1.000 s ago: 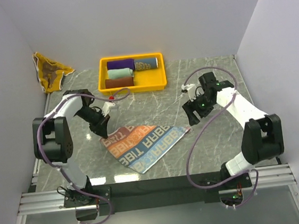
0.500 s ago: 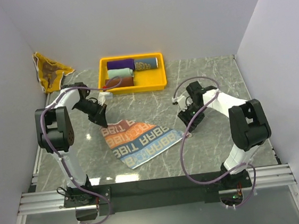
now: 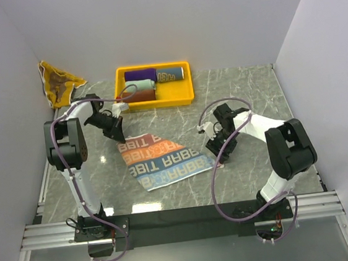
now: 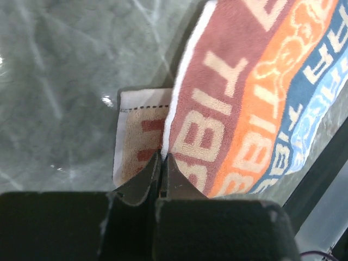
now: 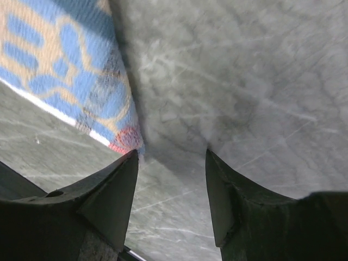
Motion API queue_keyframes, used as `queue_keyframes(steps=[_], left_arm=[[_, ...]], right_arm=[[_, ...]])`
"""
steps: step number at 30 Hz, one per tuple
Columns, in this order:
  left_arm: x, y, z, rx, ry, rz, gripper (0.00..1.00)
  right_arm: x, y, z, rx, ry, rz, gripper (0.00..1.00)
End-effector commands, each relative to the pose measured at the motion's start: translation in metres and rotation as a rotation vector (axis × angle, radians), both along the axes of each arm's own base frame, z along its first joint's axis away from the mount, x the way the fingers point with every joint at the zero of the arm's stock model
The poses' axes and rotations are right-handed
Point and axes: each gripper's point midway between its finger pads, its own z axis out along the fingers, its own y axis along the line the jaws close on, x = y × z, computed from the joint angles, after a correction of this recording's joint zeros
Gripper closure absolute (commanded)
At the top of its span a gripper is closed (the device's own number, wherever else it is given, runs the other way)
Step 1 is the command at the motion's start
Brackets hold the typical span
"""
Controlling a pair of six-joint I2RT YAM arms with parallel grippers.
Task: Roll the towels
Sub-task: Flatten the towel
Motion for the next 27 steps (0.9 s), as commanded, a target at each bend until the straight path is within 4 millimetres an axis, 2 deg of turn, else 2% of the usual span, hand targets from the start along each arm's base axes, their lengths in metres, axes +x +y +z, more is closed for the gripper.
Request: queue_keyframes(steps=[1,5,8,13,14,18,23,25,26,27], left_arm=[[0.014,-0.001,0.013,-0.029,-0.044,0.026,1.00],[0.014,0.000,0.013,-0.026,-0.046,0.024,1.00],[0.017,-0.001,0.015,-0.032,-0.050,0.029,1.00],[0.019,-0.003,0.014,-0.048,-0.028,0.041,0.99],[0.021,-0.002,0.014,-0.046,-0.028,0.043,1.00],[0.025,-0.002,0.015,-0.048,-0.027,0.053,0.99],[0.036,-0.003,0.017,-0.059,-0.032,0.078,1.00],[0.038,-0.005,0.017,-0.066,-0.021,0.100,1.00],[0.039,-0.006,0.017,-0.070,-0.019,0.107,1.00],[0.040,-0.007,0.016,-0.080,-0.008,0.120,0.99]], right_arm=[[-0.009,-0.007,0.007,-0.009,-0.035,0.051,0.40],[-0.017,-0.015,0.031,0.021,-0.062,0.063,0.40],[-0.022,-0.012,0.034,0.038,-0.078,0.062,0.40],[-0.022,0.007,0.023,0.044,-0.062,0.034,0.40],[-0.017,0.008,0.019,0.028,-0.079,0.019,0.40],[-0.019,0.005,-0.001,-0.063,-0.101,0.037,0.39],[-0.011,0.022,-0.003,-0.058,-0.153,0.026,0.38],[-0.006,0.027,-0.002,-0.054,-0.165,0.011,0.42],[-0.003,0.029,-0.003,-0.051,-0.164,-0.008,0.50],[0.001,0.032,-0.001,-0.046,-0.174,-0.012,0.73]])
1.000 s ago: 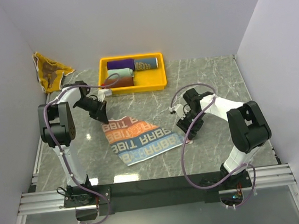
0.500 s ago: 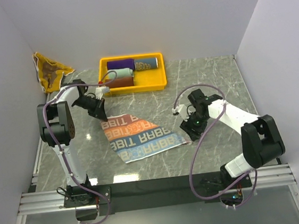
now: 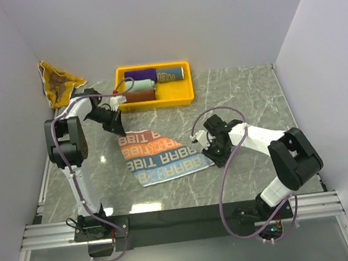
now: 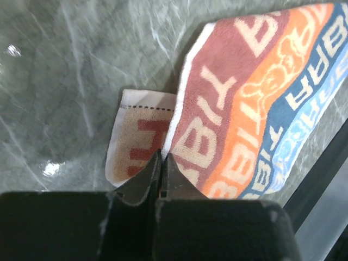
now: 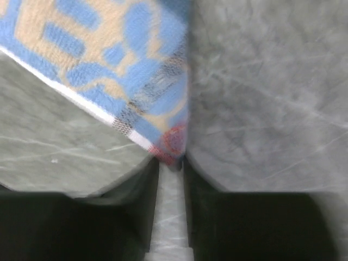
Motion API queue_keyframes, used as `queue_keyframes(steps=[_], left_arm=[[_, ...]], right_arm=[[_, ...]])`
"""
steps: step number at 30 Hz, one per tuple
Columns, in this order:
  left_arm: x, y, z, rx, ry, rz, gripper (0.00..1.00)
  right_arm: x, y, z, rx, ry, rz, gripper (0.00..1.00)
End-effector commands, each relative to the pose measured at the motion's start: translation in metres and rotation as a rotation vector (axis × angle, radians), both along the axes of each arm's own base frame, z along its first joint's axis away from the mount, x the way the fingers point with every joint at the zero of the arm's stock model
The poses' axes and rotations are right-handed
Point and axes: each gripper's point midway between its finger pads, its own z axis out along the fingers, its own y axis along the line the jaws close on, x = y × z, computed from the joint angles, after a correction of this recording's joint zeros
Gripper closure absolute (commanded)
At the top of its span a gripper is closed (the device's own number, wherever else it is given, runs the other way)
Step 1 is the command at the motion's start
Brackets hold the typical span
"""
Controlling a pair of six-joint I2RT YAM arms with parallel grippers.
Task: Roll the towels
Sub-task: Flatten the towel
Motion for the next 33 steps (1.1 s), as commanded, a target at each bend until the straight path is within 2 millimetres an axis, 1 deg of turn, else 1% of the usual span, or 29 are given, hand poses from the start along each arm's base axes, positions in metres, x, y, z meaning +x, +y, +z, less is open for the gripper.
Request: queue_keyframes(steps=[1,2,3,4,5,6,7,8,9,10,11,12,13,14,15,16,17,18,19,20,21,22,23,24,26,27,30,31,33], left_arm=[[0.014,-0.006,0.008,-0.051,-0.001,0.046,0.95],[0.016,-0.006,0.010,-0.054,-0.003,0.055,0.92],[0.018,-0.007,0.017,-0.065,-0.018,0.059,0.84],[0.021,-0.004,0.023,-0.069,-0.040,0.068,0.80],[0.022,-0.002,0.029,-0.073,-0.059,0.075,0.77],[0.024,0.001,0.047,-0.075,-0.123,0.068,0.66],[0.024,0.004,0.057,-0.075,-0.163,0.060,0.52],[0.017,0.006,0.060,-0.065,-0.183,0.044,0.46],[0.013,0.009,0.082,-0.039,-0.300,-0.021,0.34],[0.002,0.010,0.088,-0.026,-0.338,-0.066,0.32],[-0.016,0.011,0.082,-0.019,-0.343,-0.109,0.27],[-0.029,0.011,0.101,0.008,-0.482,-0.224,0.26],[-0.042,0.009,0.102,0.012,-0.524,-0.286,0.26],[-0.073,0.007,0.100,0.020,-0.534,-0.349,0.28],[-0.086,-0.003,0.095,0.038,-0.603,-0.489,0.30],[-0.100,-0.010,0.089,0.052,-0.616,-0.563,0.31],[-0.121,-0.010,0.068,0.094,-0.582,-0.635,0.33],[-0.136,-0.029,0.068,0.100,-0.637,-0.748,0.35],[-0.154,-0.035,0.050,0.102,-0.616,-0.798,0.36],[-0.159,-0.042,0.046,0.118,-0.637,-0.833,0.36],[-0.161,-0.062,0.048,0.113,-0.718,-0.895,0.35],[-0.165,-0.071,0.044,0.113,-0.739,-0.923,0.34],[-0.172,-0.074,0.033,0.136,-0.730,-0.944,0.32],[-0.171,-0.094,0.033,0.127,-0.797,-0.994,0.31],[-0.176,-0.106,0.022,0.127,-0.800,-1.038,0.30],[-0.175,-0.119,0.021,0.125,-0.840,-1.070,0.29],[-0.177,-0.136,0.011,0.121,-0.859,-1.117,0.33],[-0.174,-0.143,0.010,0.119,-0.884,-1.124,0.33],[-0.177,-0.150,0.000,0.114,-0.872,-1.163,0.37]], right_arm=[[0.025,0.014,0.004,0.028,-0.069,-0.065,0.89],[0.024,0.011,0.006,0.022,-0.061,-0.074,1.00],[0.027,0.011,0.010,0.032,-0.065,-0.077,1.00],[0.028,0.010,0.014,0.048,-0.063,-0.086,1.00],[0.029,0.007,0.024,0.060,-0.071,-0.098,1.00],[0.040,-0.003,0.034,0.079,-0.091,-0.147,1.00],[0.046,-0.008,0.042,0.091,-0.102,-0.171,1.00],[0.047,-0.015,0.051,0.109,-0.100,-0.195,1.00],[0.062,-0.027,0.065,0.127,-0.130,-0.253,1.00],[0.067,-0.033,0.070,0.134,-0.135,-0.275,1.00],[0.070,-0.035,0.076,0.148,-0.137,-0.283,1.00],[0.073,-0.038,0.082,0.151,-0.139,-0.294,1.00],[0.074,-0.040,0.083,0.152,-0.136,-0.305,1.00],[0.072,-0.040,0.083,0.148,-0.129,-0.301,1.00],[0.073,-0.039,0.083,0.156,-0.128,-0.305,1.00],[0.072,-0.039,0.082,0.156,-0.126,-0.306,1.00],[0.072,-0.039,0.080,0.154,-0.117,-0.312,1.00],[0.070,-0.040,0.077,0.147,-0.110,-0.317,1.00],[0.069,-0.041,0.073,0.139,-0.102,-0.320,1.00],[0.069,-0.042,0.072,0.137,-0.105,-0.323,1.00],[0.068,-0.043,0.070,0.132,-0.099,-0.325,1.00],[0.067,-0.044,0.069,0.126,-0.098,-0.325,1.00],[0.067,-0.044,0.068,0.122,-0.096,-0.324,1.00],[0.066,-0.045,0.068,0.122,-0.092,-0.329,1.00],[0.067,-0.045,0.070,0.120,-0.094,-0.334,1.00],[0.067,-0.045,0.070,0.122,-0.093,-0.340,1.00],[0.068,-0.045,0.074,0.129,-0.093,-0.350,1.00],[0.067,-0.045,0.073,0.128,-0.088,-0.353,1.00],[0.068,-0.046,0.073,0.129,-0.088,-0.361,1.00]])
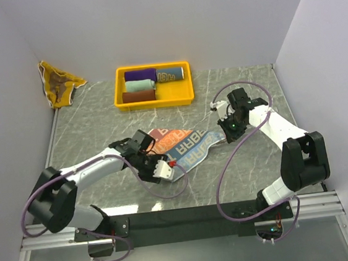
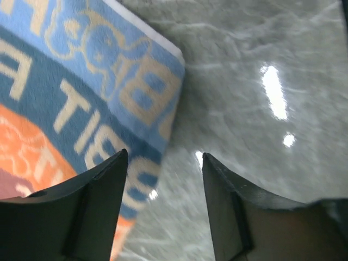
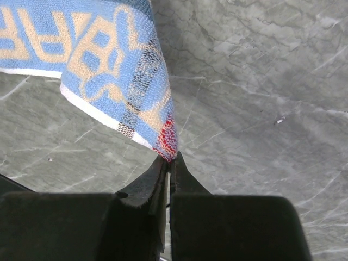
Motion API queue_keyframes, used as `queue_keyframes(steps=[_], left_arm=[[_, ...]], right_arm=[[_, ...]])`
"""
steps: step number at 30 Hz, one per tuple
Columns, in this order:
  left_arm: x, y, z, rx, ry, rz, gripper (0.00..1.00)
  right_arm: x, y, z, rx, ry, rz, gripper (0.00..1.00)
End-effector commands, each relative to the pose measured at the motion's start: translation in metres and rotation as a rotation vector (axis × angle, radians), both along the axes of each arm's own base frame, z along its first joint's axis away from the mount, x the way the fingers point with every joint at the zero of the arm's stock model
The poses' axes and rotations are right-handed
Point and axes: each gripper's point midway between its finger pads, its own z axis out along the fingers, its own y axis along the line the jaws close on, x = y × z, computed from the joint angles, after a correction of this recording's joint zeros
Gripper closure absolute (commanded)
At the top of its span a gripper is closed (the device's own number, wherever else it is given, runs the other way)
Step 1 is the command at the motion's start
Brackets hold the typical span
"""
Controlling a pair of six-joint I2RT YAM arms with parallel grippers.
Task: Roll the towels
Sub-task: Flatten the towel
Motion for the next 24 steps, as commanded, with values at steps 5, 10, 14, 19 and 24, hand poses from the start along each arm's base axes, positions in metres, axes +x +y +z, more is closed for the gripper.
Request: queue_keyframes(steps=[5,10,14,19,24], left_arm=[[0.017,-0.023,-0.028,0.024,-0.076,-0.093,0.56],[0.008,-0.031,-0.018,0.016,0.006,-0.091,0.84],[-0.023,-0.037,0.039,-0.129,0.245,-0.031,1.00],[0.006,-0.043,0.088,-0.260,0.518,0.161,1.00],[0.123,-0.027,0.072,-0.368,0.657,0.622,0.99]], right_arm=[[0.003,-0.007,0.008,-0.002,-0.010,-0.036,1.00],[-0.003,-0.013,0.014,-0.006,-0.002,-0.038,1.00],[-0.019,-0.016,0.020,-0.011,-0.007,-0.007,1.00],[-0.018,-0.019,0.023,-0.027,-0.009,0.018,1.00],[-0.009,-0.014,0.009,-0.015,0.036,0.013,1.00]])
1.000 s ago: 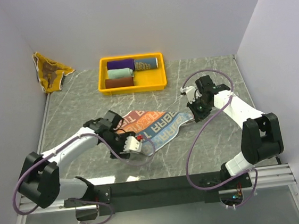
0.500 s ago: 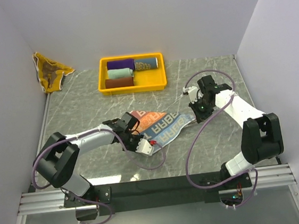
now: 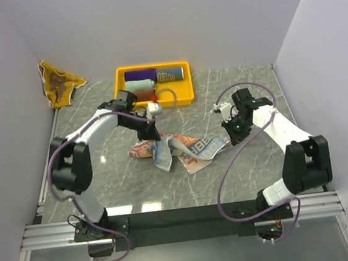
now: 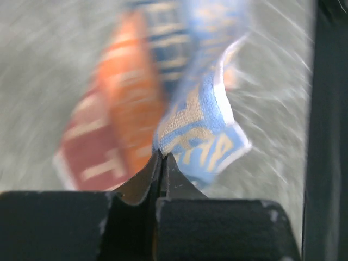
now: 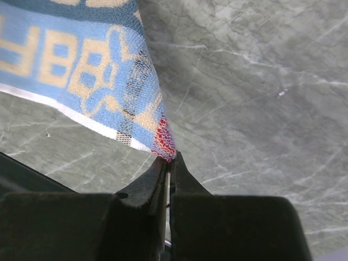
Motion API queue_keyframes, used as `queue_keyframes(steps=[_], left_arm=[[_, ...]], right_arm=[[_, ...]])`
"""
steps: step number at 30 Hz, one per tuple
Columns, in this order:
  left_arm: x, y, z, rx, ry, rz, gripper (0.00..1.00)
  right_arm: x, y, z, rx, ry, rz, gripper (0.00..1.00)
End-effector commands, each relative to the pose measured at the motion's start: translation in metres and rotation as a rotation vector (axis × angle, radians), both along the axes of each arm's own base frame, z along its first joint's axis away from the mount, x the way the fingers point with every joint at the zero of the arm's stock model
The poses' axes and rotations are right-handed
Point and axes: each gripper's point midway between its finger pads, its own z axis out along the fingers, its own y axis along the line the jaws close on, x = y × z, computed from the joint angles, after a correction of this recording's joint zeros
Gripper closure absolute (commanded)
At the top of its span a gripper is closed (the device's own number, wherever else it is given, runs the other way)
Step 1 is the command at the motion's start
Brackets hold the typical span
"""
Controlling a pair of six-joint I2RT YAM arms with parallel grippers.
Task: Roll the towels
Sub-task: Flatten the towel
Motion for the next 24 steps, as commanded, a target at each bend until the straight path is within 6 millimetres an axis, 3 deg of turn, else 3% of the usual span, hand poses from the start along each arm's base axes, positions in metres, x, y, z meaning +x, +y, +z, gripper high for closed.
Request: queue_keyframes(steps=[1,3,4,7,9,10,11,12,13,15,16,19,20,24], left_arm=[[0.059,0.005,-0.014,-0.072,0.247,0.316,0.97],[0.084,0.012,-0.024,-0.038,0.225,0.403,0.86],[0.091,0.012,-0.031,-0.024,0.244,0.439,0.73],[0.106,0.017,-0.026,-0.014,0.226,0.490,0.59],[0.103,0.027,-0.022,-0.010,0.209,0.503,0.57],[0.100,0.031,-0.003,-0.025,0.127,0.482,0.57],[0.098,0.035,0.003,-0.021,0.075,0.486,0.57],[0.086,0.040,-0.001,-0.010,0.061,0.481,0.55],[0.079,0.043,0.023,-0.033,-0.033,0.467,0.53],[0.059,0.044,0.021,0.007,-0.085,0.447,0.51],[0.050,0.043,0.033,0.011,-0.164,0.419,0.48],[0.013,0.025,0.014,0.110,-0.250,0.298,0.48],[-0.005,0.010,0.006,0.135,-0.258,0.229,0.48],[-0.026,-0.006,-0.026,0.229,-0.259,0.157,0.50]], right_arm=[[0.012,0.002,-0.004,0.003,0.010,0.004,1.00],[0.013,0.001,-0.009,-0.002,0.027,-0.002,1.00],[0.014,0.001,-0.010,-0.003,0.027,-0.002,1.00],[0.014,0.001,-0.014,-0.008,0.040,-0.010,1.00],[0.013,0.001,-0.014,-0.006,0.040,-0.019,1.00],[0.012,0.002,-0.014,-0.003,0.045,-0.020,1.00],[0.010,0.002,-0.015,-0.002,0.050,-0.021,1.00],[0.009,0.004,-0.014,0.010,0.052,-0.027,1.00],[0.008,0.004,-0.015,0.013,0.060,-0.032,1.00],[0.005,0.007,-0.017,0.031,0.076,-0.039,1.00],[0.005,0.009,-0.017,0.037,0.079,-0.041,1.00],[0.004,0.011,-0.021,0.053,0.098,-0.049,1.00],[0.004,0.012,-0.021,0.054,0.103,-0.050,1.00],[0.004,0.014,-0.024,0.061,0.130,-0.051,1.00]])
